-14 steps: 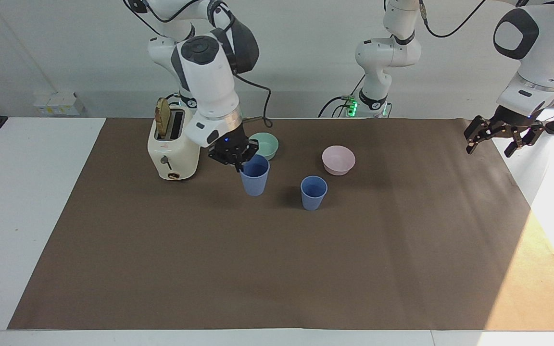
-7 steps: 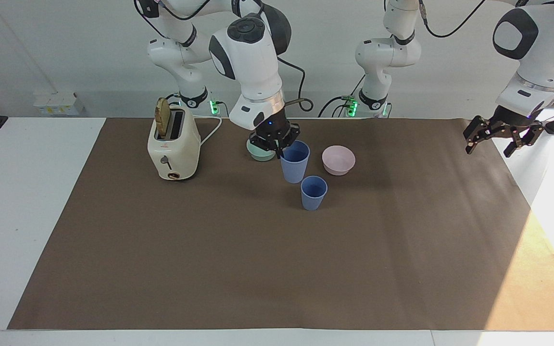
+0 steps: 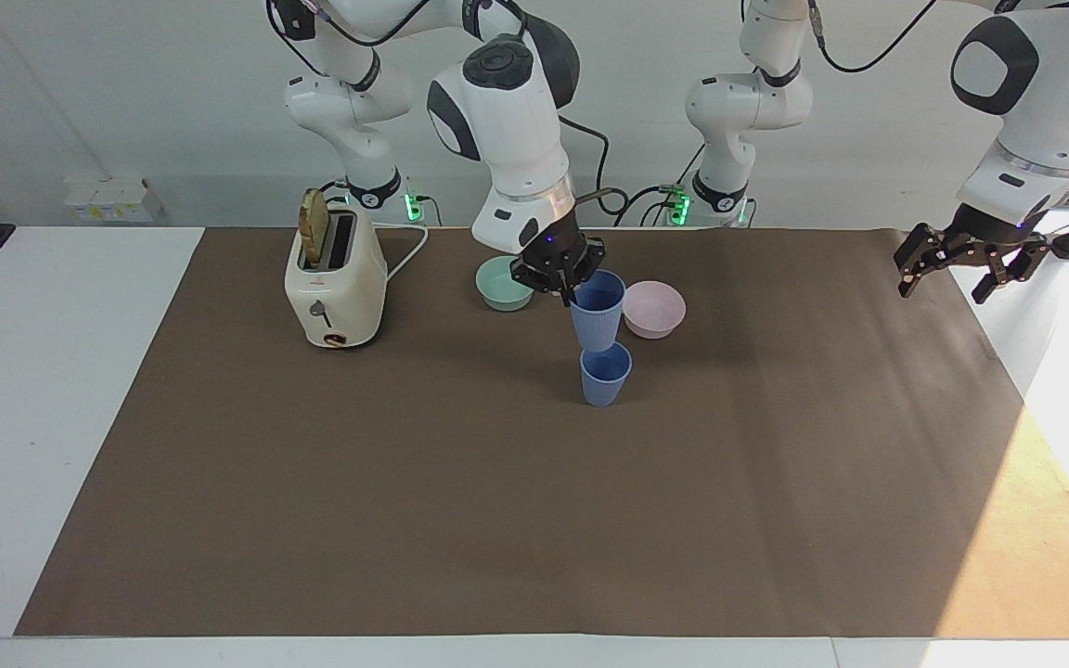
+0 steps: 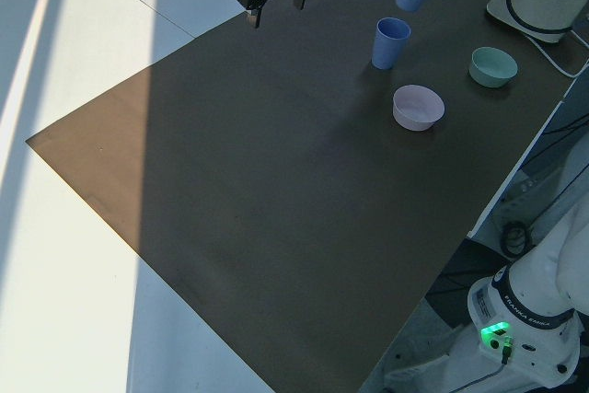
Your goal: Stack blue cups with both arms
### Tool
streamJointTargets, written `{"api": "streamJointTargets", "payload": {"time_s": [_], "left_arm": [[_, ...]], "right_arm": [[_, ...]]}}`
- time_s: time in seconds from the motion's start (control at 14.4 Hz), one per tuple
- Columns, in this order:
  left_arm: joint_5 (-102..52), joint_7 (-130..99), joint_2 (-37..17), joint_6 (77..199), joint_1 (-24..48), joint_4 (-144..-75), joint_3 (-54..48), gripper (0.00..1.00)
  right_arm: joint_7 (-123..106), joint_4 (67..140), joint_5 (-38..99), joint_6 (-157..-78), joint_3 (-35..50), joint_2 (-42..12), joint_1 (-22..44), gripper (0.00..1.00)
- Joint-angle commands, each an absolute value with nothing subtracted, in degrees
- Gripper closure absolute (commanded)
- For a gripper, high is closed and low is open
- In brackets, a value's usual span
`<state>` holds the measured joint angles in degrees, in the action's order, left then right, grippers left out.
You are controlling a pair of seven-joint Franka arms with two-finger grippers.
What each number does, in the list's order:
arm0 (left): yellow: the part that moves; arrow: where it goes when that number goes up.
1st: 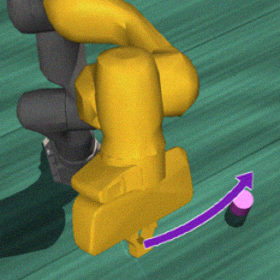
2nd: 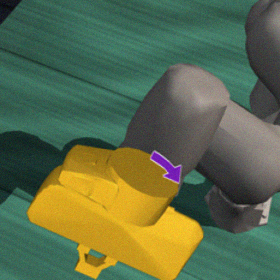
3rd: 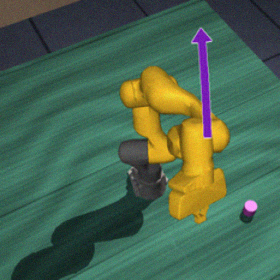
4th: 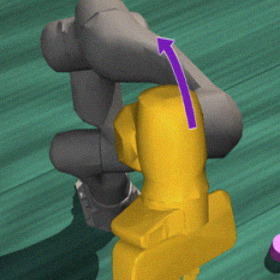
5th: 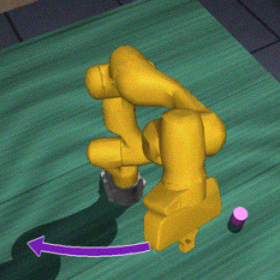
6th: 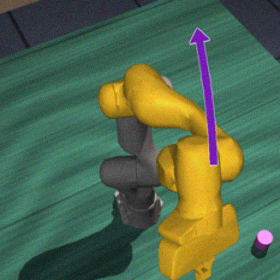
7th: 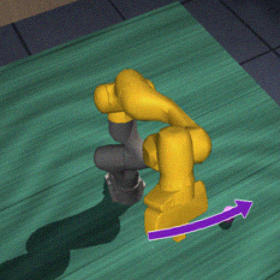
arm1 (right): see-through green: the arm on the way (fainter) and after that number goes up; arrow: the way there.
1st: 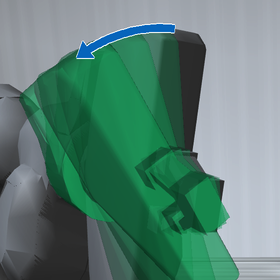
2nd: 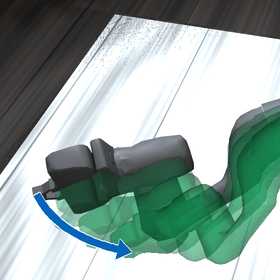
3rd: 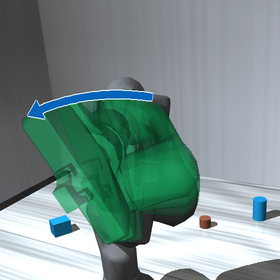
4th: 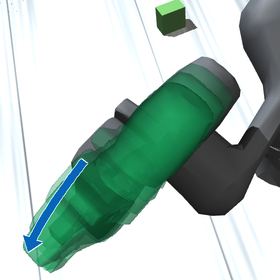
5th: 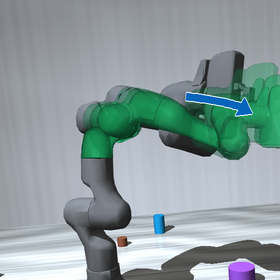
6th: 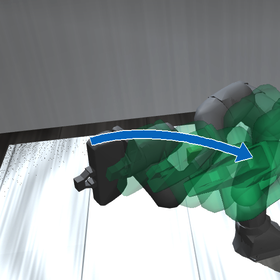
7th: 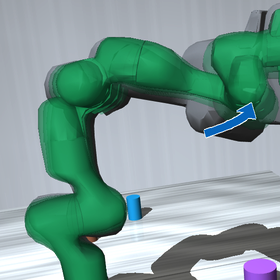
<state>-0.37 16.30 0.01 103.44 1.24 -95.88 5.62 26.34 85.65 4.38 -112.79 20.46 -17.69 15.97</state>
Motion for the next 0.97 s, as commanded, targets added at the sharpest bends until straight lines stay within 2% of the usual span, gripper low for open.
{"api": "streamJointTargets", "payload": {"time_s": [0.0,0.63,0.7,0.77,0.9], "left_arm": [[0.6,16.5,0.5,101.8,1.0,-95.5,5.3,0.00],[0.6,16.5,0.7,101.8,1.2,-95.6,5.2,0.00],[0.6,16.5,0.7,101.8,1.3,-95.6,5.3,0.00],[0.6,16.5,0.8,101.8,1.3,-95.6,5.3,0.00],[0.6,16.5,0.7,101.8,1.3,-95.6,5.3,0.00]], "right_arm": [[27.9,86.5,4.4,-115.4,20.7,-19.2,16.4,1.00],[28.0,88.9,2.3,-117.6,20.6,-21.0,16.5,1.00],[28.0,88.9,2.3,-117.7,20.7,-21.1,16.4,0.45],[27.4,89.0,2.1,-118.2,20.6,-21.2,16.3,0.00],[27.2,89.1,1.6,-118.7,20.7,-21.2,16.3,0.00]]}}
